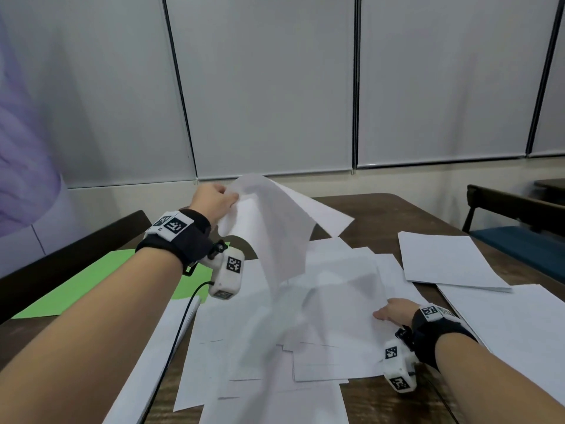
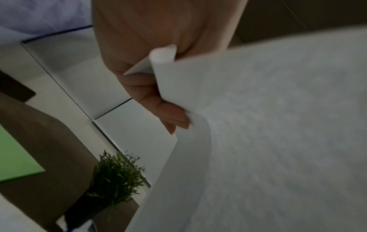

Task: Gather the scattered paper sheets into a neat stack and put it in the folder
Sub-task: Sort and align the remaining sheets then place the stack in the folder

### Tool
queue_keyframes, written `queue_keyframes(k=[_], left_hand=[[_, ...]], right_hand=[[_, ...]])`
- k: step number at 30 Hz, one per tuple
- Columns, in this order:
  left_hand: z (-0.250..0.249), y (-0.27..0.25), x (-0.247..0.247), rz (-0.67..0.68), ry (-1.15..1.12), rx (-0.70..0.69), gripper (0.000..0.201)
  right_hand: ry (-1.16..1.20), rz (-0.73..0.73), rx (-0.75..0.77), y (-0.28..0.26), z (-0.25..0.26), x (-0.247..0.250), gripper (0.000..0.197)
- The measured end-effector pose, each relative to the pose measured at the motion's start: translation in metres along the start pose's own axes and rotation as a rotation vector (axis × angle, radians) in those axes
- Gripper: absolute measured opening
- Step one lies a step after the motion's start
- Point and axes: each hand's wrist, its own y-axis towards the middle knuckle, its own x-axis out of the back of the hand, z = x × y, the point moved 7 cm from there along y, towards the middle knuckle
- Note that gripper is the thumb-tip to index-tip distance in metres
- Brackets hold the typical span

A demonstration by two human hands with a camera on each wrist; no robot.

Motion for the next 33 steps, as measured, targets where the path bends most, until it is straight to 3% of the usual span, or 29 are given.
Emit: queue_keyframes(k=[4, 7, 10, 14, 18, 21, 22, 24, 26, 30, 33], left_hand=[[-0.001, -0.008, -0.028, 0.111, -0.157, 0.085, 0.028], [0.009, -0.022, -0.047, 0.173, -0.184, 0.151, 0.008], [0.037, -0.04, -0.077, 0.219, -0.144, 0.197, 0.011], [0.087, -0.068, -0.122, 0.28, 0.058, 0.25, 0.021], [0.121, -0.092, -0.161, 0.406, 0.37, 0.253, 0.034], [0.128, -0.103, -0.17, 0.461, 0.484, 0.287, 0.041], [0.13, -0.106, -0.172, 0.49, 0.503, 0.3, 0.042], [0.131, -0.11, -0.173, 0.537, 0.552, 0.305, 0.045], [0.136, -0.113, -0.176, 0.591, 0.591, 0.305, 0.049], [0.148, -0.108, -0.17, 0.509, 0.572, 0.34, 0.063], [0.156, -0.102, -0.172, 0.451, 0.264, 0.398, 0.087]], right_hand=[[-0.021, 0.027, -0.01, 0.002, -0.001, -0.001, 0.048], [0.001, 0.07, -0.029, 0.0, -0.001, -0.003, 0.047], [0.233, 0.009, -0.025, 0.003, -0.006, 0.001, 0.048], [0.615, -0.052, -0.091, 0.018, -0.024, 0.001, 0.085], [0.712, -0.044, -0.054, 0.011, -0.018, 0.003, 0.056], [0.682, 0.028, -0.056, 0.011, -0.017, -0.003, 0.078], [0.642, 0.072, -0.065, 0.013, -0.019, -0.008, 0.073], [0.458, 0.117, 0.001, 0.003, -0.012, -0.008, 0.043], [0.32, 0.071, 0.063, 0.001, -0.009, -0.004, 0.036], [0.454, 0.003, 0.184, 0.004, -0.012, 0.002, 0.045], [0.699, -0.028, 0.286, -0.009, -0.005, 0.011, 0.046]])
